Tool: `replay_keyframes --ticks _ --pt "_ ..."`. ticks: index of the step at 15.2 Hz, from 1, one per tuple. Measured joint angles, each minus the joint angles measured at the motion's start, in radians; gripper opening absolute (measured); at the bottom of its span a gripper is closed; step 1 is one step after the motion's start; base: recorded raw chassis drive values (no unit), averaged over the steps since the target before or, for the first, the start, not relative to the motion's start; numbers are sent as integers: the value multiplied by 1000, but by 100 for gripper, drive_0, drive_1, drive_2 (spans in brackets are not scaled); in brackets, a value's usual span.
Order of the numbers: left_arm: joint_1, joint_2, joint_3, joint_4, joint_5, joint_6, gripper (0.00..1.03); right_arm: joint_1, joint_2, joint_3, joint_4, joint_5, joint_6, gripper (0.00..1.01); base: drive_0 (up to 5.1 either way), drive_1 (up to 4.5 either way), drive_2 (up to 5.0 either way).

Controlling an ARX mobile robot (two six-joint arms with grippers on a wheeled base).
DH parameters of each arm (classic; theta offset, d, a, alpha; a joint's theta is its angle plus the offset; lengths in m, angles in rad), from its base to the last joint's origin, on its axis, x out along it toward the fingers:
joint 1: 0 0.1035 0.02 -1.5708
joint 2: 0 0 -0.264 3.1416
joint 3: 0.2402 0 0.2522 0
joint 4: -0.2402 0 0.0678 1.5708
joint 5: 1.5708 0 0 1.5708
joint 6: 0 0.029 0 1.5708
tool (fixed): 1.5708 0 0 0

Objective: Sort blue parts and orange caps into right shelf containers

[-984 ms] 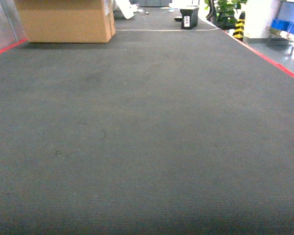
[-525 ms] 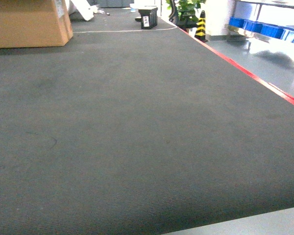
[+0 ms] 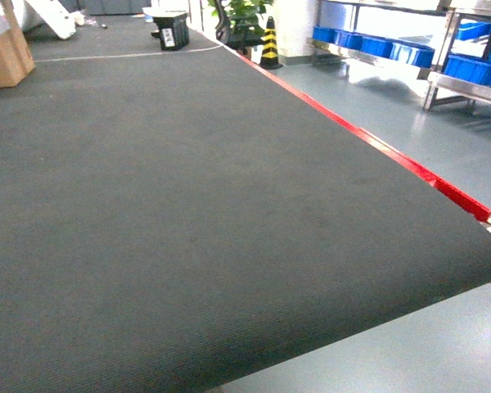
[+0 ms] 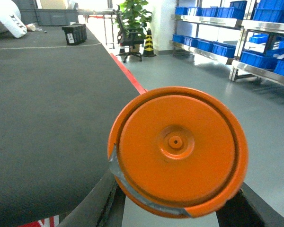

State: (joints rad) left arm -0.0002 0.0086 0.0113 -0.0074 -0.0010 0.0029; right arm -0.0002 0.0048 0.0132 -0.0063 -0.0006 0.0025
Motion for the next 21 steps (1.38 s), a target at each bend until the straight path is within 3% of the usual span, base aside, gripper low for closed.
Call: replay_keyframes --ticks 21 --pt "0 0 0 0 0 0 42 0 0 0 0 0 0 45 -161 -161 -161"
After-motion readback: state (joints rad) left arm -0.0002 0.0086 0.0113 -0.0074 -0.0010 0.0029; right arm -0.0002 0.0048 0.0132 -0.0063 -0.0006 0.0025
